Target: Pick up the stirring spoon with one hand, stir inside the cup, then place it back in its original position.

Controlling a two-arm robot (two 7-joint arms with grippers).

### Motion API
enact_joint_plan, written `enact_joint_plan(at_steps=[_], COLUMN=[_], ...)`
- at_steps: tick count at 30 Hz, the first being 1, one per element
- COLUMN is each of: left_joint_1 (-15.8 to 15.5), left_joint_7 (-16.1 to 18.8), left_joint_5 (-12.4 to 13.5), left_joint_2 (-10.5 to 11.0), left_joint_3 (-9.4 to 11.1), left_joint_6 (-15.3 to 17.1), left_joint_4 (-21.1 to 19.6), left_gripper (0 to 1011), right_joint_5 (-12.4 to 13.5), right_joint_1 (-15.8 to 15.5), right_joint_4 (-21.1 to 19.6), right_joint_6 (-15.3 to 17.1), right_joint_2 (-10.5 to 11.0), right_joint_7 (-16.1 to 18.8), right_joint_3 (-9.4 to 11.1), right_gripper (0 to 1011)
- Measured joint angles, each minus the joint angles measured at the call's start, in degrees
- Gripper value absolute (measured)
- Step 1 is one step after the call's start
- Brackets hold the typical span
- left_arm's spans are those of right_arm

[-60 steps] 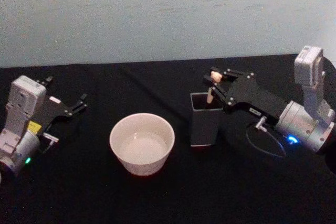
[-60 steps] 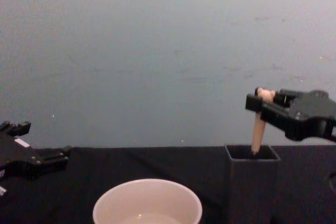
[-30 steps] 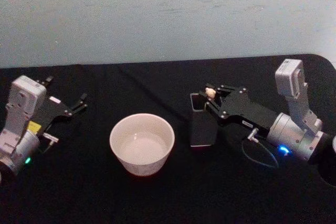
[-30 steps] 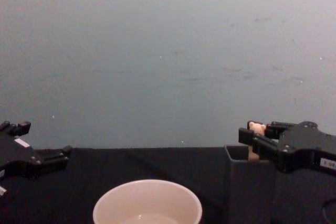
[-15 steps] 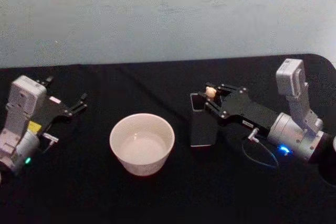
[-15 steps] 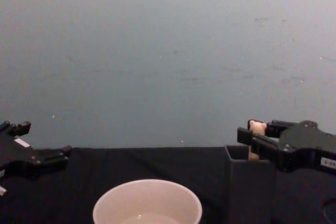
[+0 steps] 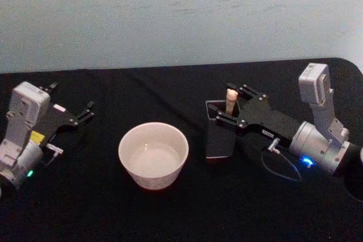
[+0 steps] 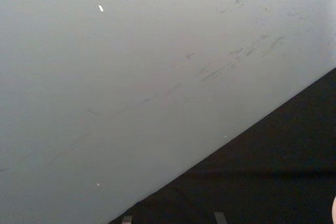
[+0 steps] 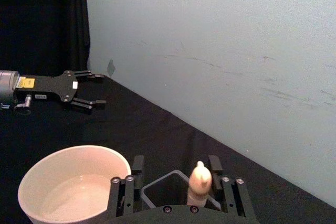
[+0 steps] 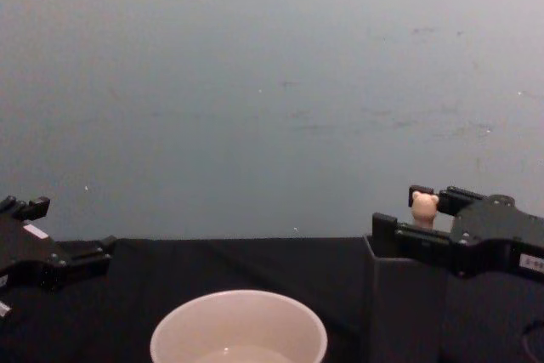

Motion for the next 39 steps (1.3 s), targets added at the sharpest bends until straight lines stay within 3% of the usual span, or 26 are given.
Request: enact_joint_plan(at_steps=[10,17,24,31,39], left_joint_1=[0.01,0.00,0.00,0.00,0.00], left_joint_7=[0.00,0.00,0.00,0.00,0.00], left_joint_5=[0.00,0.00,0.00,0.00,0.00], left_joint_2=[0.00,0.00,0.00,0.00,0.00], left_joint_3=[0.00,0.00,0.00,0.00,0.00], left_joint_6=[0.00,0.00,0.00,0.00,0.00], left_joint_4=[0.00,0.00,0.00,0.00,0.00], left_gripper=[1001,1001,1001,1001,1001], right_joint_5=[0.05,0.32,1.22,1.60,-2.48], right_joint_1=[0.00,0.00,0.17,-0.52,-2.09], right_joint_4=[0.00,-0.06,-1.68,-4.15,-3.58], right_joint_6=[-0.02,-0.25,-2.14,-3.55,-0.90], right_joint_2=[0.00,-0.14,-0.64,-1.26,-3.20], right_joint_7=[0.04,0.07,-1.14,-5.35,-14.88], right_joint_3=[0.00,0.30,2.61,6.47,10.32], right_gripper=[1003,1003,1002,1002,1003])
